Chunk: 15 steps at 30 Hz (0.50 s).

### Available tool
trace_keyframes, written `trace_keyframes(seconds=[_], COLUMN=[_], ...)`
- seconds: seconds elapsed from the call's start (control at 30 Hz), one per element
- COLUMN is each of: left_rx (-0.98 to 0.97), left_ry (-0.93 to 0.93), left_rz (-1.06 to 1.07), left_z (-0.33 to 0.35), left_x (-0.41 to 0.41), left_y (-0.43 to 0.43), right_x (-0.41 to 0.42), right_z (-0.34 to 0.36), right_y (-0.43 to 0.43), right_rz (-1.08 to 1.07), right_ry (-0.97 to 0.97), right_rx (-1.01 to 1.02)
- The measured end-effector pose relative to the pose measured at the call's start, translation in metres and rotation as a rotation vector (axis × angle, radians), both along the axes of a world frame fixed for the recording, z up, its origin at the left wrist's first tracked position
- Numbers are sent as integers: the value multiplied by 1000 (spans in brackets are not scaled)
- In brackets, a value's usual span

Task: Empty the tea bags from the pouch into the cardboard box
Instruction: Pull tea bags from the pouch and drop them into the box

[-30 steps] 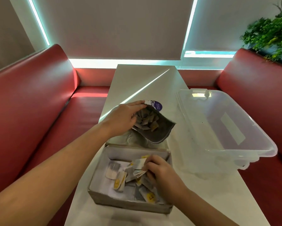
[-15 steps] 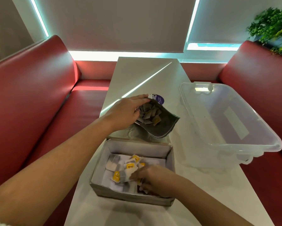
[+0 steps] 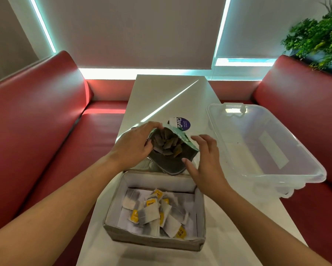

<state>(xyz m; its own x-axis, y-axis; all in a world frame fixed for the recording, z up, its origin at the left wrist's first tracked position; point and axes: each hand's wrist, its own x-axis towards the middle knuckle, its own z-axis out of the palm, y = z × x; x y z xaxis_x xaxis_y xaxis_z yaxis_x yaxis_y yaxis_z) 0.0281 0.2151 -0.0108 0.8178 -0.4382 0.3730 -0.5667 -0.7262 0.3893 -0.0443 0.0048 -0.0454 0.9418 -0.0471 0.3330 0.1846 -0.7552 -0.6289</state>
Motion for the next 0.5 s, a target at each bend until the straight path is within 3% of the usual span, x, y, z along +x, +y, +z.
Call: trace_keyframes(seconds=[0.1,0.17,0.23,0.3,0.37,0.43,0.5], left_rx=[-47,-154,-404,-640,-595,-575,-626], left_ry=[24,86,253,458,679,931,1045], left_rz=[-16,-30,46,266,479,561,614], left_z=[1,-3,-9,-23,-39,-47,-52], left_x=[-2,0,5,21,37,46,57], left_y=[0,2,6,12,17,13,7], right_x=[31,44,50,50,49,49,49], right_z=[8,12,14,16,18,19,17], right_y=[4,4,3,2,0,-2,-5], right_rz=[-18,-39,-59,-67,-56,-39,-15], right_ry=[276,351,369,375,375,375,395], right_rx=[149,223,266,250,222,209,205])
